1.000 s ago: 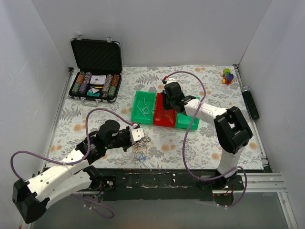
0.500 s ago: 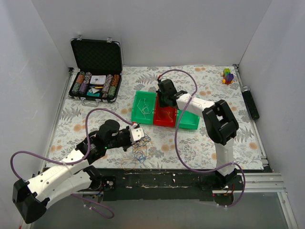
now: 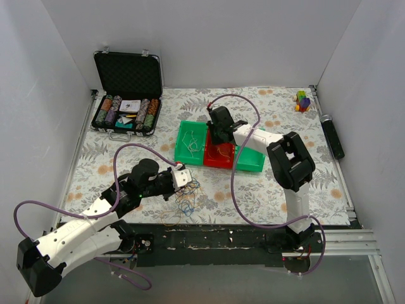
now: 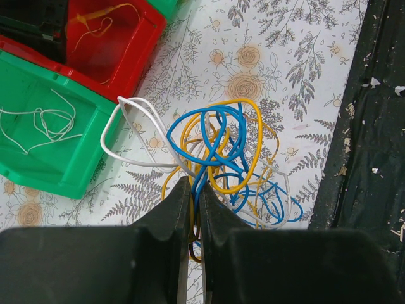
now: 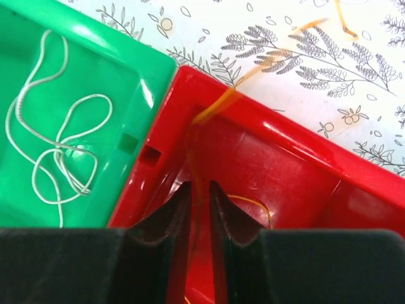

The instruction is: Untangle the cables

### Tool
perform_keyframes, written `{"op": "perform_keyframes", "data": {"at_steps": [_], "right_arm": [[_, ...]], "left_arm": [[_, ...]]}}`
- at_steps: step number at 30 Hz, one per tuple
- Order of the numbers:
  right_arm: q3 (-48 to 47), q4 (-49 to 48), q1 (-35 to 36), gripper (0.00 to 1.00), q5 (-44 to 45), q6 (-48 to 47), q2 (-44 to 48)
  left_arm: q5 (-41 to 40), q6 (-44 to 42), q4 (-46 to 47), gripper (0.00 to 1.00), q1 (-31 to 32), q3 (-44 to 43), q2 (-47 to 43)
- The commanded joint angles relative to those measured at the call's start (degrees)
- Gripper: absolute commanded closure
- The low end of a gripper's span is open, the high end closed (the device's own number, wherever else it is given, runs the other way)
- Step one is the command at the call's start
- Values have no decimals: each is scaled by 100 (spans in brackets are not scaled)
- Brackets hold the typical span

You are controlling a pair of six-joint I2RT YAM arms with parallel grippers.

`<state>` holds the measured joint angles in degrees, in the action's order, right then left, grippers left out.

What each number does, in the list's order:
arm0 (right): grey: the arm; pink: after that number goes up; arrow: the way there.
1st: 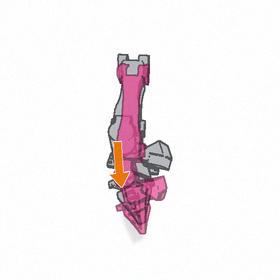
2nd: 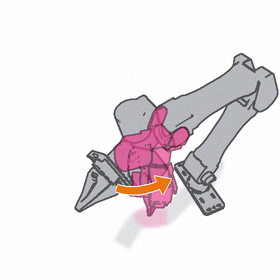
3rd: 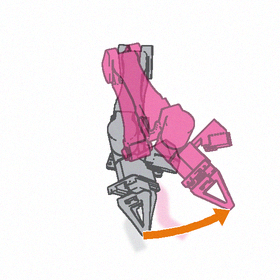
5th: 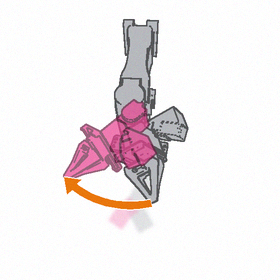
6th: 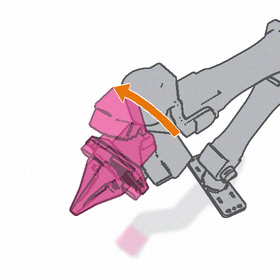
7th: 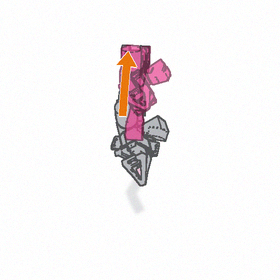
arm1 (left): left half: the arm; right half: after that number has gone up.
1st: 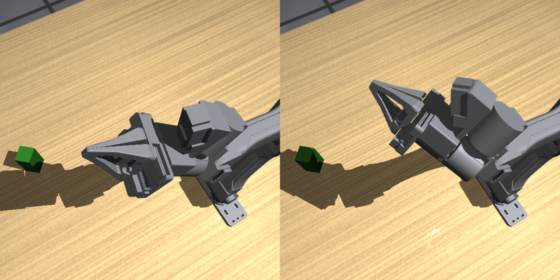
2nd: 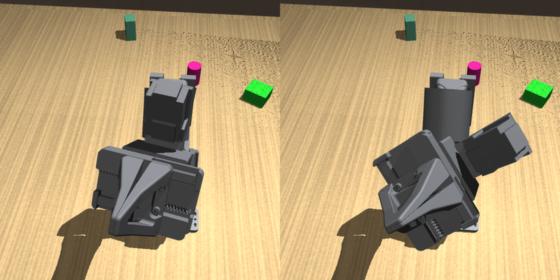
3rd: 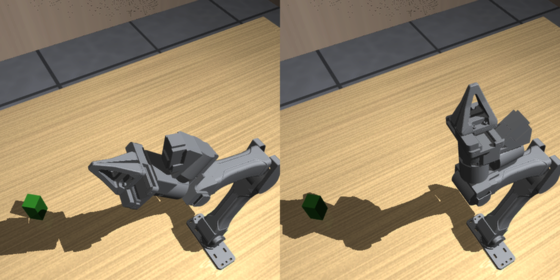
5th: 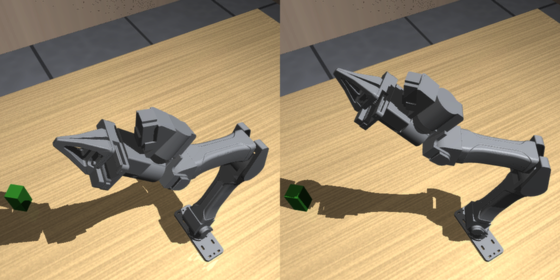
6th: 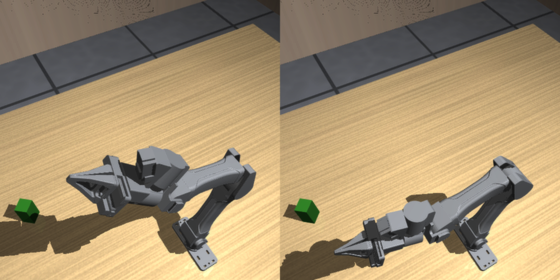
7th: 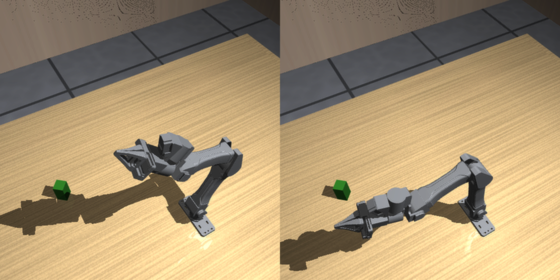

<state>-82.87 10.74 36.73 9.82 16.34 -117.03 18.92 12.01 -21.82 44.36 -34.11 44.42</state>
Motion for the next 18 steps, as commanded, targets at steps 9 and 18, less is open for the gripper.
{"op": "perform_keyframes", "data": {"at_steps": [9, 18], "right_arm": [[-247, 306, -70, 57, -244, -17, 1094], [-379, 350, -210, 63, -139, -43, 1710]], "left_arm": [[95, -23, 47, 100, -33, -26, -65], [60, -6, 47, 100, -41, -79, -48]]}}
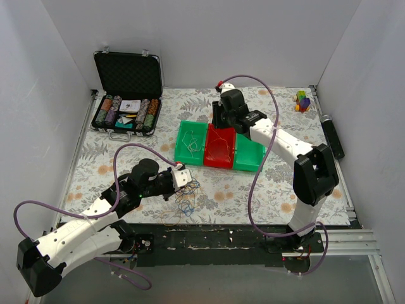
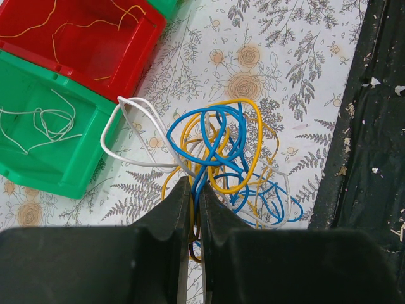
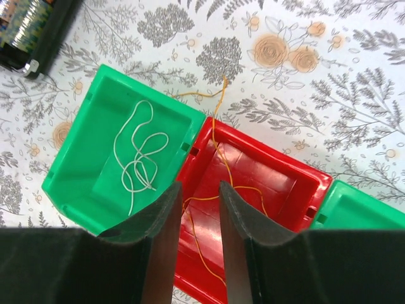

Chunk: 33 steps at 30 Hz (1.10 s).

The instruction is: Untangle the cables

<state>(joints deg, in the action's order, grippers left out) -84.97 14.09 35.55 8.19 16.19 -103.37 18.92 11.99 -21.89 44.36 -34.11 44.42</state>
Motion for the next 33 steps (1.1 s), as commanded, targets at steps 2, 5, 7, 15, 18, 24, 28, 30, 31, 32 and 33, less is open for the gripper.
{"op": "perform_keyframes", "data": {"at_steps": [2, 5, 7, 15, 18, 24, 28, 30, 31, 32, 33], "right_arm": [[-160, -29, -101, 68, 17, -28, 353], [-117, -90, -101, 71, -97, 16, 187], [-47, -221, -101, 69, -150, 43, 81], [-1485, -56, -241, 52, -151, -107, -972], [-2197, 287, -259, 52, -98, -107, -1517], [-2788, 648, -321, 51, -54, -45, -2125], [-2622, 639, -321, 51, -168, 42, -2178], [-2534, 604, -321, 51, -194, 51, -2187], [-2499, 578, -321, 51, -195, 51, -2187], [-2490, 569, -321, 51, -203, 51, -2187], [-2481, 543, -321, 51, -221, 43, -2205]], "left_arm": [[59, -4, 62, 100, -41, -96, -30], [68, -12, 62, 100, -41, -113, -13], [60, -12, 62, 100, -33, -122, -4], [51, 5, 44, 100, -94, -114, -13], [51, -21, 44, 100, -94, -79, -30], [77, -56, 44, 100, -94, -52, -39], [86, -74, 88, 100, -94, 0, -48], [77, -83, 106, 100, -85, 9, -57], [86, -91, 115, 100, -94, 18, -57], [77, -83, 115, 100, -94, 18, -57], [68, -83, 115, 100, -94, 18, -65]]}}
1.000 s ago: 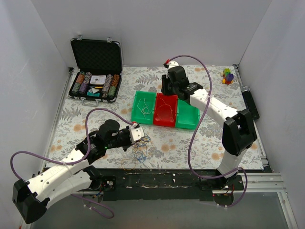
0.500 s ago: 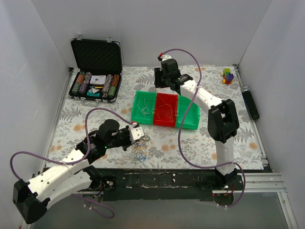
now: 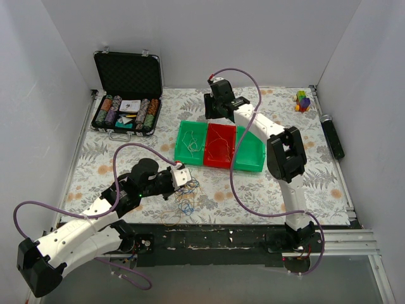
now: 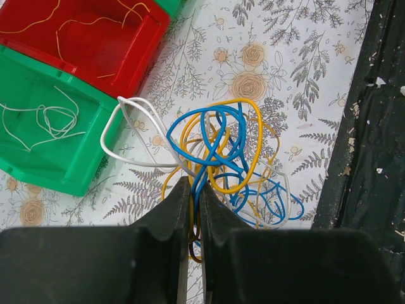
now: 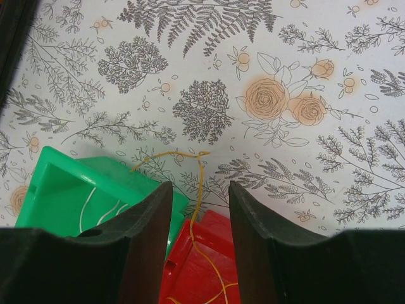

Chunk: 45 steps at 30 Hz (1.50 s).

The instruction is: Untangle the cables

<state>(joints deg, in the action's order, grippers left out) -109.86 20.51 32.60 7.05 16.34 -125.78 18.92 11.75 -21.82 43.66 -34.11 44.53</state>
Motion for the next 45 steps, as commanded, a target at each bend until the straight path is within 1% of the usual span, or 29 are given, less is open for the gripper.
{"op": "perform_keyframes", "data": {"at_steps": [1, 10, 14, 17, 22, 26, 27, 31, 37, 45], "right_arm": [[-9, -100, -17, 52, -133, 27, 9], [0, -21, -17, 59, -213, 98, -140], [44, -30, -25, 65, -230, 150, -140], [96, -47, -26, 74, -230, 177, -97], [518, -354, -26, 99, -169, 177, 254], [895, -539, -26, 99, -81, 194, 694], [1044, -609, -26, 99, -37, 186, 921], [1967, -1144, -26, 99, 86, 168, 1695], [2566, -1462, -26, 99, 60, 150, 2285], [3523, -1735, -8, 99, -256, 493, 3005]], "left_arm": [[60, -59, 108, 100, -15, 18, -76], [33, -50, 99, 100, -24, 10, -68], [33, -50, 126, 100, -24, 18, -50], [16, -50, 117, 100, -15, 27, -59], [7, -59, 126, 100, -24, 71, -94], [-2, -67, 134, 100, -24, 71, -94], [-2, -67, 143, 100, -15, 80, -94], [24, -59, 152, 100, -24, 106, -94], [7, -50, 152, 100, -33, 89, -85], [-2, -50, 126, 100, -59, 1, -41]]}}
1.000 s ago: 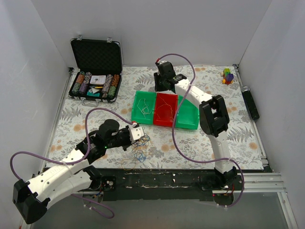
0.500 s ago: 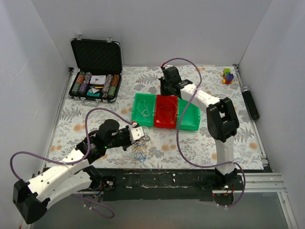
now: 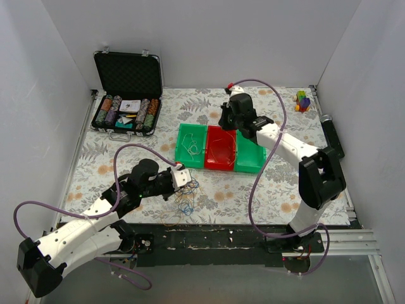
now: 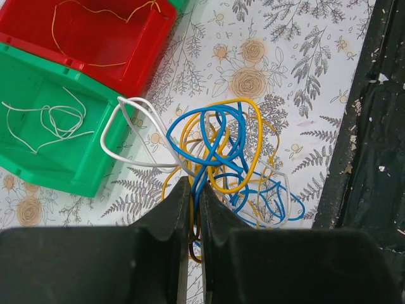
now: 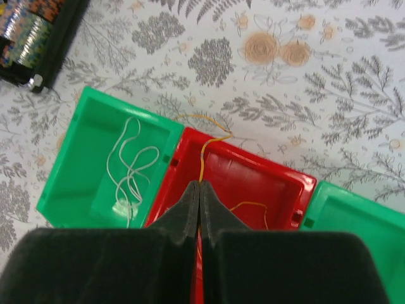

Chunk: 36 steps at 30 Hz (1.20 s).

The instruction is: Untangle the cables

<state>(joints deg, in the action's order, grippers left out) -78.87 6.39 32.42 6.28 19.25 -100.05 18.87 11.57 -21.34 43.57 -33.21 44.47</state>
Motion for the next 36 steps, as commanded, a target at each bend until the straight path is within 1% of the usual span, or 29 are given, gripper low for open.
{"op": "perform_keyframes", "data": {"at_steps": [1, 8, 14, 16, 20, 25, 29, 31, 36], "right_arm": [[590, -375, 27, 99, -171, 229, 573], [1698, -1350, 141, 99, -145, 167, 1724], [1998, -1957, 150, 99, 21, -17, 2235], [1867, -1879, 150, 99, 40, -43, 2183], [1542, -1405, 150, 99, 40, -9, 1946], [1506, -895, 150, 99, 163, 71, 1796], [1708, -868, 159, 99, 110, 88, 1954], [1647, -711, 168, 99, 162, 79, 1954], [1261, -183, 168, 99, 207, 0, 1516]], "left_arm": [[2, -41, 86, 100, -51, -80, -35], [46, -24, 122, 100, -59, -63, -26], [46, -6, 113, 100, -121, -80, -8], [55, 3, 113, 100, -129, -89, -8], [55, 12, 113, 100, -156, -115, 0], [81, 3, 113, 100, -165, -115, 9], [99, -6, 130, 100, -147, -98, 0], [108, -6, 130, 100, -147, -80, 0], [134, 12, 165, 100, -165, -80, 9]]}}
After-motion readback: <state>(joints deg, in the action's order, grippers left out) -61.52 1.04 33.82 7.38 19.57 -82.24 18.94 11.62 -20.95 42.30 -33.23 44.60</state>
